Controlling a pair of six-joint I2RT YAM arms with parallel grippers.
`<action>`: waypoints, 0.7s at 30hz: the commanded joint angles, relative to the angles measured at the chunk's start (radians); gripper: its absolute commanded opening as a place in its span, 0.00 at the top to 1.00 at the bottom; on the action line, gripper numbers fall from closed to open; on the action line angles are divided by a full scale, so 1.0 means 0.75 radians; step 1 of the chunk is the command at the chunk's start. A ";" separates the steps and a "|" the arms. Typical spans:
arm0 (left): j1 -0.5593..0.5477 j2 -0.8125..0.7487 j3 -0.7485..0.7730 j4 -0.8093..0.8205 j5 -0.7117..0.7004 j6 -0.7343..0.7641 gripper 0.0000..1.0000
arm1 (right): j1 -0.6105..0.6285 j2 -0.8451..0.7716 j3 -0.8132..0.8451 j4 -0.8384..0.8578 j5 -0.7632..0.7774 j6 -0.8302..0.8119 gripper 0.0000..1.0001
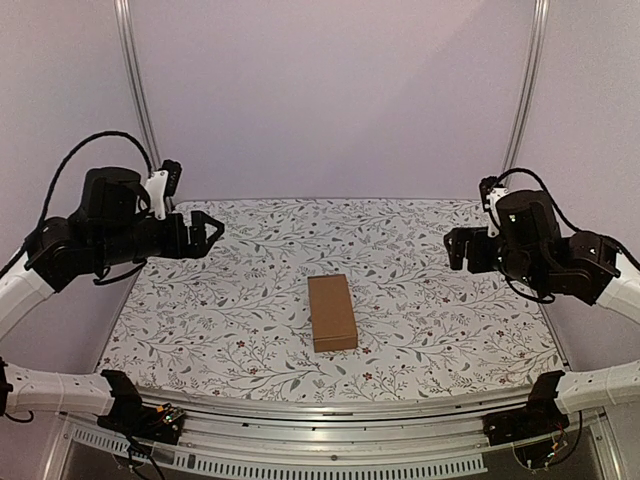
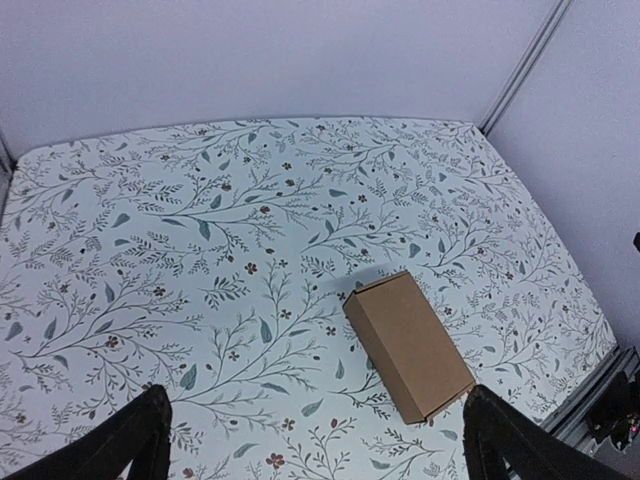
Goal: Fold the paper box
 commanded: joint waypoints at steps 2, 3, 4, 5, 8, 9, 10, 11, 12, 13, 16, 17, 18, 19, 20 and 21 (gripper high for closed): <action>0.020 -0.216 -0.130 0.010 0.014 0.115 0.00 | -0.009 -0.152 -0.070 -0.088 0.043 -0.005 0.01; 0.020 -0.261 -0.152 0.019 0.021 0.125 0.00 | -0.009 -0.191 -0.080 -0.101 0.050 0.003 0.01; 0.020 -0.305 -0.187 0.027 0.032 0.141 0.01 | -0.009 -0.221 -0.090 -0.112 0.053 0.014 0.01; 0.020 -0.353 -0.221 0.041 0.044 0.157 0.00 | -0.008 -0.242 -0.099 -0.117 0.052 0.020 0.01; 0.020 -0.495 -0.327 0.098 0.036 0.169 0.00 | -0.008 -0.311 -0.126 -0.124 0.033 0.018 0.01; 0.020 -0.540 -0.356 0.120 0.036 0.174 0.00 | -0.009 -0.324 -0.132 -0.124 0.026 0.019 0.01; 0.020 -0.592 -0.375 0.138 0.042 0.184 0.00 | -0.009 -0.343 -0.136 -0.124 0.022 0.019 0.01; 0.020 -0.626 -0.384 0.147 0.041 0.192 0.01 | -0.008 -0.354 -0.140 -0.125 0.021 0.017 0.01; 0.020 -0.654 -0.392 0.155 0.029 0.193 0.00 | -0.008 -0.361 -0.144 -0.128 0.022 0.015 0.01; 0.020 -0.679 -0.401 0.160 0.013 0.193 0.00 | -0.009 -0.368 -0.147 -0.127 0.023 0.015 0.01; 0.020 -0.713 -0.410 0.163 -0.004 0.194 0.00 | -0.009 -0.379 -0.164 -0.126 0.026 0.020 0.01; 0.020 -0.715 -0.412 0.157 -0.009 0.195 0.00 | -0.008 -0.379 -0.168 -0.125 0.015 0.018 0.01; 0.020 -0.714 -0.409 0.153 -0.010 0.192 0.00 | -0.009 -0.379 -0.169 -0.129 0.016 0.011 0.01; 0.020 -0.711 -0.407 0.147 -0.009 0.191 0.00 | -0.009 -0.381 -0.166 -0.135 0.026 0.015 0.01; 0.022 -0.704 -0.405 0.145 -0.005 0.189 0.00 | -0.008 -0.382 -0.166 -0.133 0.032 0.021 0.01; 0.022 -0.698 -0.405 0.145 0.000 0.188 0.00 | -0.008 -0.383 -0.164 -0.131 0.040 0.026 0.01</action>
